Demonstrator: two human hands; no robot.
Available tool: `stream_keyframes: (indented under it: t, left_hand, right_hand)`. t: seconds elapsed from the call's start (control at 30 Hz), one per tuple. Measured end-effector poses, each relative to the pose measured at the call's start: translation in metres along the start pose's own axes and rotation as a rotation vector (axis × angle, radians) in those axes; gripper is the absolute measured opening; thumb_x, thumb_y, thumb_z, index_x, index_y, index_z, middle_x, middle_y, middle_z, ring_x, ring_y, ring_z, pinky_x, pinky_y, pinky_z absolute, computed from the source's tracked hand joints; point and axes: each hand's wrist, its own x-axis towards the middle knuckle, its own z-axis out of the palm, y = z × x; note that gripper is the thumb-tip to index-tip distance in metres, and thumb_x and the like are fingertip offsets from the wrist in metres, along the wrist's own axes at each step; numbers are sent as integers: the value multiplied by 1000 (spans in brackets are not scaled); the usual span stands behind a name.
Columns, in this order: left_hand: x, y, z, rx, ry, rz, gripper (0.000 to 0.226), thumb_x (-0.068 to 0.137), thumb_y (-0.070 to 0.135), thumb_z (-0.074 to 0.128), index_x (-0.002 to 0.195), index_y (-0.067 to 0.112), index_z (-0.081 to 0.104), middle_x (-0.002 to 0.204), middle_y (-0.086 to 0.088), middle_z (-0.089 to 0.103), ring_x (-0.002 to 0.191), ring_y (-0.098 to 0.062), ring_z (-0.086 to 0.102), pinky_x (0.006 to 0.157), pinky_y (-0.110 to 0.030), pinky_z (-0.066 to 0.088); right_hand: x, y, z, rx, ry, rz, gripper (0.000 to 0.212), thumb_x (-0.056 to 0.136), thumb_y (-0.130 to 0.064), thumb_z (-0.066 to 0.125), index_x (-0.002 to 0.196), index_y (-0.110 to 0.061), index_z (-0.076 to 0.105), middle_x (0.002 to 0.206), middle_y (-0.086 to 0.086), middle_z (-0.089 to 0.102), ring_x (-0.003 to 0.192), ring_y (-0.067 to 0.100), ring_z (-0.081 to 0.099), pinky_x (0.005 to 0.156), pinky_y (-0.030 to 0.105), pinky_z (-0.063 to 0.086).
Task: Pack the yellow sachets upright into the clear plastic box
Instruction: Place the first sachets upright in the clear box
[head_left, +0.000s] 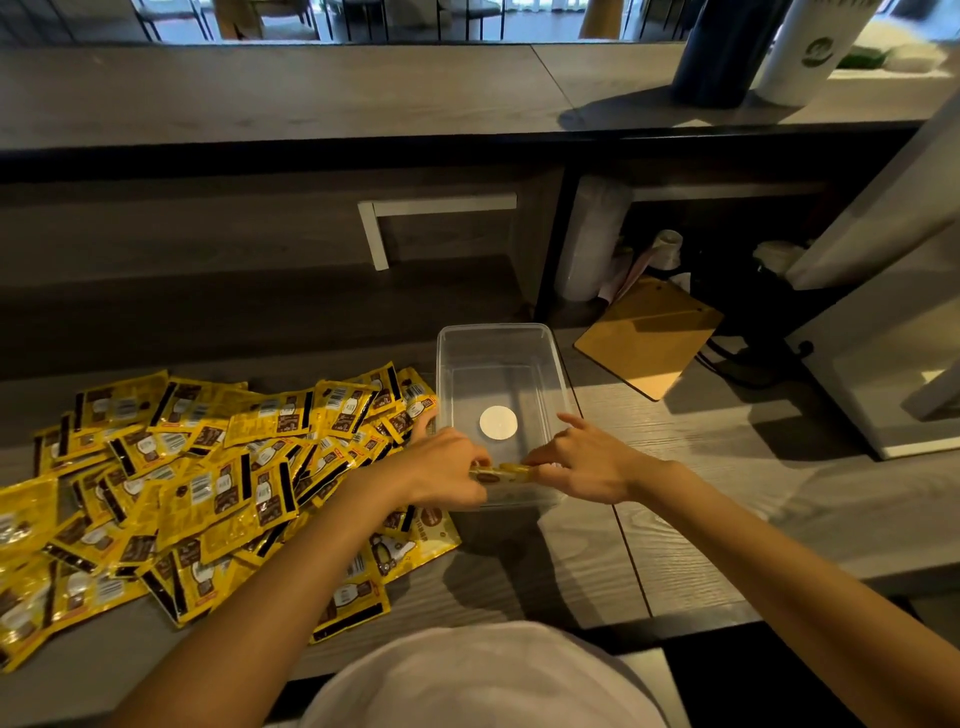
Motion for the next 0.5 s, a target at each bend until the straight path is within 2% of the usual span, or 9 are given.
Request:
stream_keyframes:
  t: [0.07, 0.13, 0.23, 0.3, 0.4, 0.5]
  left_hand:
    - [-1, 0, -4, -40, 1, -18, 31, 86, 25, 53, 114, 21, 64, 120, -4, 61, 130, -18, 39, 114, -50, -13]
    - [-4, -1, -6, -57, 15, -28, 33, 88, 26, 51, 119, 23, 62, 128, -1, 57, 135, -17, 33, 114, -49, -13]
    - [-9, -3, -8, -121, 112, -43, 32, 91, 22, 47, 121, 22, 61, 129, 1, 58, 136, -13, 33, 115, -46, -13]
    - [-13, -9, -12, -194, 272, -104, 31, 93, 20, 44, 118, 21, 62, 124, 1, 61, 131, -12, 40, 116, -43, -9]
    - [-19, -29, -17, -220, 516, -288, 30, 95, 19, 42, 119, 20, 60, 115, -1, 66, 120, -15, 51, 117, -39, 3]
    - [-26, -57, -15, -206, 589, -510, 34, 95, 18, 44, 128, 16, 54, 127, -6, 60, 120, -22, 51, 110, -39, 26]
  right_hand:
    - [-1, 0, -1, 67, -3, -10, 60, 88, -41, 19, 122, -17, 62, 114, 8, 69, 112, 19, 56, 118, 36, 8]
    - [1, 1, -1, 122, 17, -6, 64, 83, -43, 17, 116, -15, 65, 113, 11, 69, 107, 23, 58, 116, 38, 18]
    - [6, 1, -4, 200, 98, 27, 70, 79, -50, 19, 103, -3, 66, 108, 23, 66, 99, 35, 59, 97, 50, 43]
    - [13, -9, -11, 255, 187, 58, 58, 89, -41, 29, 106, 2, 64, 109, 25, 66, 98, 36, 60, 88, 46, 49]
    - [33, -38, -27, 238, 349, 49, 32, 97, -24, 40, 118, -10, 60, 112, 11, 65, 103, 26, 61, 81, 30, 46]
    - [68, -68, -34, 159, 420, 6, 30, 95, -15, 44, 122, -10, 56, 121, 11, 61, 110, 30, 59, 85, 36, 47]
